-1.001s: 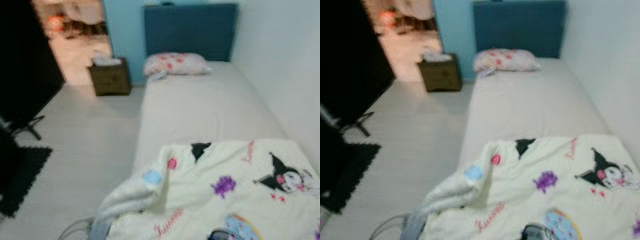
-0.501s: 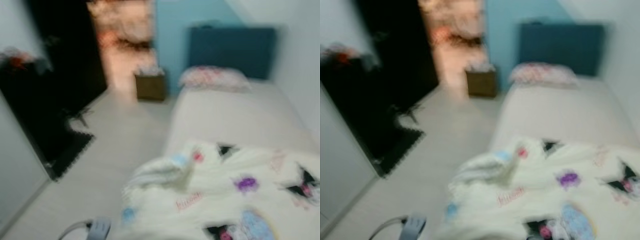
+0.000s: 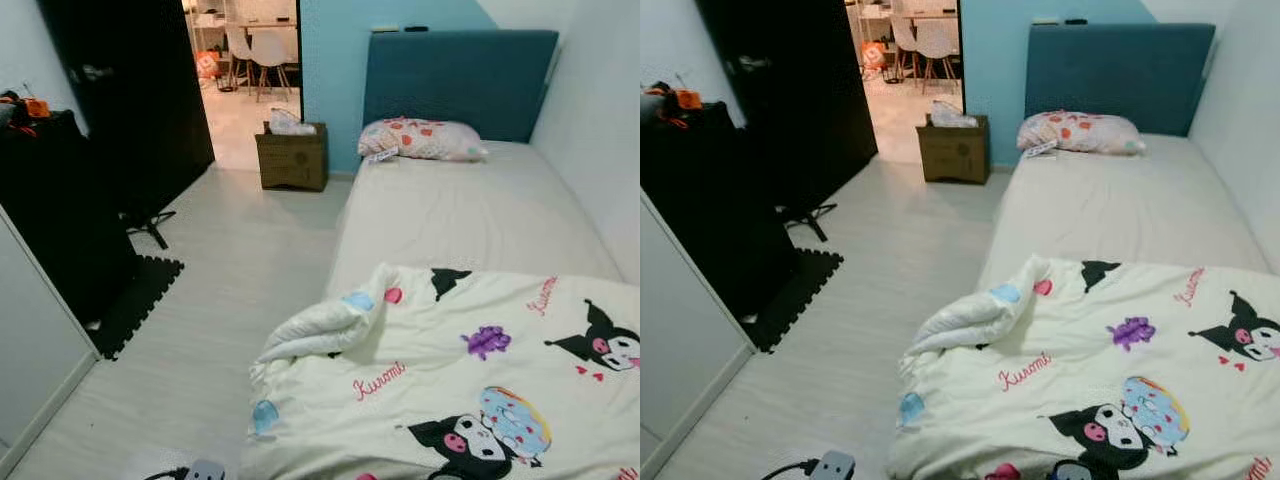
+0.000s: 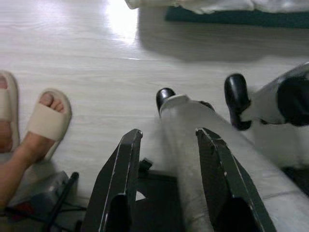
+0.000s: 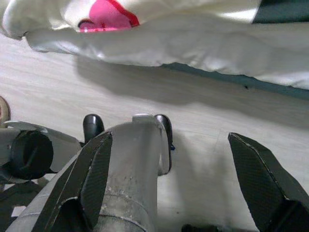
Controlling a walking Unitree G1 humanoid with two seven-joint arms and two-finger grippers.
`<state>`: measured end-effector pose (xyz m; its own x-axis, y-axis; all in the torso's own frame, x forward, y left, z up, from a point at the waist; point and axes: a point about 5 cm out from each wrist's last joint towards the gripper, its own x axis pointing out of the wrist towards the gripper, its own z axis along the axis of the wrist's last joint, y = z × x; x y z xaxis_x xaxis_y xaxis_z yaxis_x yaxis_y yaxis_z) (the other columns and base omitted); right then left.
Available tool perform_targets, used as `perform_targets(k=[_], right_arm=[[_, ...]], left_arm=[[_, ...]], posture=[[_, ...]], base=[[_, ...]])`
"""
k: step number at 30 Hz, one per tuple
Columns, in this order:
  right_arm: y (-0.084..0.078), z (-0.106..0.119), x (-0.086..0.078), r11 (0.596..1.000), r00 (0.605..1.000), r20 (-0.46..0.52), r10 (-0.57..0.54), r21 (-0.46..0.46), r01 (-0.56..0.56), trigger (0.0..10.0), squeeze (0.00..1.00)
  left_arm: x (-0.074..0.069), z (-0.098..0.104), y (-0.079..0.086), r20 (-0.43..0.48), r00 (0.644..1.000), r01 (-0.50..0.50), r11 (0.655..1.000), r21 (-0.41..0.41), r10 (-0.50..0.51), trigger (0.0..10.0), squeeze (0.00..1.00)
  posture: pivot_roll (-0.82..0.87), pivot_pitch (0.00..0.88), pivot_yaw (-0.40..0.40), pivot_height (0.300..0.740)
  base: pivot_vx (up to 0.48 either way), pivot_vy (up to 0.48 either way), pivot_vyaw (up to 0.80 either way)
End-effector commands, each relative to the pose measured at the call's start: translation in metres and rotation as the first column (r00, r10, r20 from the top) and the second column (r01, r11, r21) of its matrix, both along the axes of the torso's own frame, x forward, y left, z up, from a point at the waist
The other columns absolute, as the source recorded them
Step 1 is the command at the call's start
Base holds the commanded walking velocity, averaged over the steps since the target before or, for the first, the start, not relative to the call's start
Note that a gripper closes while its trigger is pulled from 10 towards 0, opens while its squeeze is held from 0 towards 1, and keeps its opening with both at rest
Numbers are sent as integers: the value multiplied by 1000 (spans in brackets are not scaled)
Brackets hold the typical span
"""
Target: Clean up the room
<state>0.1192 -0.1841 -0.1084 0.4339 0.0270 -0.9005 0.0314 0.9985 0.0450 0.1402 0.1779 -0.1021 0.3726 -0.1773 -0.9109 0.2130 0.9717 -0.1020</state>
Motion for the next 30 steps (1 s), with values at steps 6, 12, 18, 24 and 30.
perform_targets(k=[6,12,18,24,30], right_arm=[[12,-5,-11,998,997,-44,64,13,-63,10000,0],[20,-4,-8,996,995,-34,91,23,-91,10000,0],[22,-5,-12,994,994,-39,103,22,-103,10000,0],[17,-5,-12,997,996,-37,75,7,-75,10000,0],[-1,-2,-5,999,998,-41,51,-7,-51,10000,0]], left_arm=[[1,0,-1,6,1000,16,1000,0,-16,10000,0],[1,1,-1,10,1000,20,1000,-1,-20,10000,0],[2,1,-2,13,1000,29,1000,-5,-29,10000,0],[3,1,-3,19,999,42,999,-2,-41,10000,0],[3,1,-3,20,999,42,999,3,-42,10000,0]], posture=[[-47,14,31,740],[-44,15,28,740],[-40,14,24,740],[-40,18,24,740],[-41,17,25,740]], base=[[0,0,124],[0,0,772],[0,0,800],[0,0,692],[0,0,0]])
